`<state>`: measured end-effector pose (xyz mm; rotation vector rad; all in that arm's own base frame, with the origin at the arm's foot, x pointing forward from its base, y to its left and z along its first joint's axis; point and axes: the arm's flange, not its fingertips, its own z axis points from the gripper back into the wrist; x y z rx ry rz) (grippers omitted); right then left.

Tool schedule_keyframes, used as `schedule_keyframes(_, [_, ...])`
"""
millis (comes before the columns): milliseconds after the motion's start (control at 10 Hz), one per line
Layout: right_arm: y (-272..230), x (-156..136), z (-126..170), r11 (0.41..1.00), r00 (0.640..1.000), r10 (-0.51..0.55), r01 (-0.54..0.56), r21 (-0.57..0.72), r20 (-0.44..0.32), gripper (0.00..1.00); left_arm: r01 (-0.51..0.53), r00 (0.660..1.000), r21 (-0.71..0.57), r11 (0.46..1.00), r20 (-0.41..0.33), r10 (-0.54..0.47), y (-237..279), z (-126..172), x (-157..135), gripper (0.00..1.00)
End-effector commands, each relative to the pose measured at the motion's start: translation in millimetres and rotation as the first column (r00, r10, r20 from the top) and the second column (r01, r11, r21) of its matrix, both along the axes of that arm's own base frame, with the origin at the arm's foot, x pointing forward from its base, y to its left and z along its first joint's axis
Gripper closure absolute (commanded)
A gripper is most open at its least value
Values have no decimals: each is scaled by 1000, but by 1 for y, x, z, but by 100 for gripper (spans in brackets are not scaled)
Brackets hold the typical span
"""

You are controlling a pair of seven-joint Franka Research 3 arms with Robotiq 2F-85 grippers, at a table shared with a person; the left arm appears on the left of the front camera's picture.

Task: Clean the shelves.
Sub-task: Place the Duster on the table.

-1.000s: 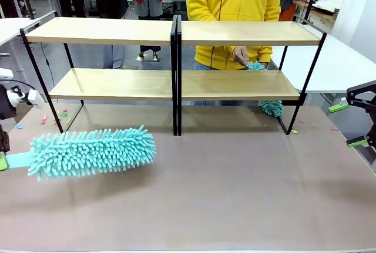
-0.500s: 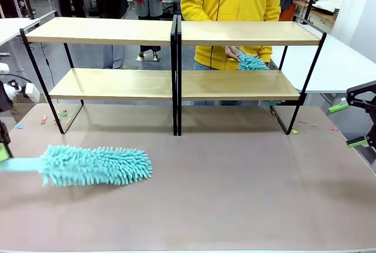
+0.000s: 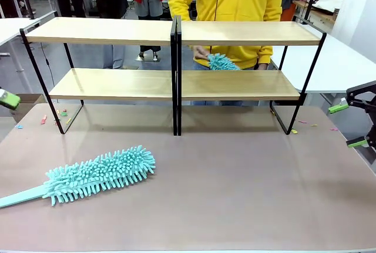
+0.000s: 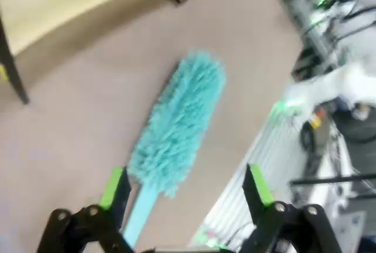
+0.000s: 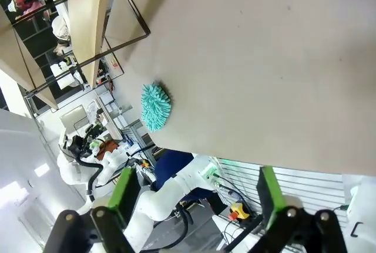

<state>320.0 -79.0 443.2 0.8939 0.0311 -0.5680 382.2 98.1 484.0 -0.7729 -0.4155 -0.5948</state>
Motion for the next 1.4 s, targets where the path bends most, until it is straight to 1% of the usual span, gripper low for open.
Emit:
schedule_keyframes(0, [10, 2, 15, 994, 999, 9, -12, 110, 31, 0, -9, 997, -404, 915, -69, -21, -18, -13, -24, 0])
schedule_keyframes(100, [18, 8, 22, 967, 1000, -5, 5, 254, 1, 0, -61, 994, -631, 774, -106, -8, -10, -15, -16, 0])
schedule_keyframes(200, [21, 11, 27, 899, 999, -40, 21, 438, 33, 0, -125, 958, -731, 670, -264, -109, -7, -22, -6, 0])
schedule_keyframes(300, [24, 11, 36, 864, 994, -80, 32, 503, 74, 0, -113, 912, -678, 726, -361, -195, -10, -33, -3, 0])
schedule_keyframes(400, [31, 13, 43, 892, 988, -80, 13, 451, 129, 0, -10, 995, -471, 882, -96, -40, -17, -12, -24, 0])
schedule_keyframes(500, [22, 6, 32, 925, 998, -37, 17, 381, 46, 0, -10, 995, -471, 882, -96, -40, -17, -12, -24, 0])
schedule_keyframes(1300, [22, 6, 32, 925, 998, -37, 17, 381, 46, 0, -10, 995, -471, 882, -96, -40, -17, -12, -24, 0])
